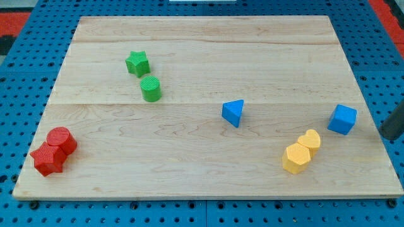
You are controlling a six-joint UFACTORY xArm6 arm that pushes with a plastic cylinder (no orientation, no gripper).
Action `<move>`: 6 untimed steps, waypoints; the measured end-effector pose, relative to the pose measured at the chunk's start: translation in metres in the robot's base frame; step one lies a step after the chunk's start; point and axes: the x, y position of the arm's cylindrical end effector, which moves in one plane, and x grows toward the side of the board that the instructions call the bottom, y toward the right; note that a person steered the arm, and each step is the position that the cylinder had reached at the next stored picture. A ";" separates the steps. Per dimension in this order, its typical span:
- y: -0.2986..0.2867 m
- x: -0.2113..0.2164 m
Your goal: Move the blue cube to center
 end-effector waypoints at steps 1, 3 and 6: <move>-0.025 -0.014; -0.153 -0.029; -0.221 -0.047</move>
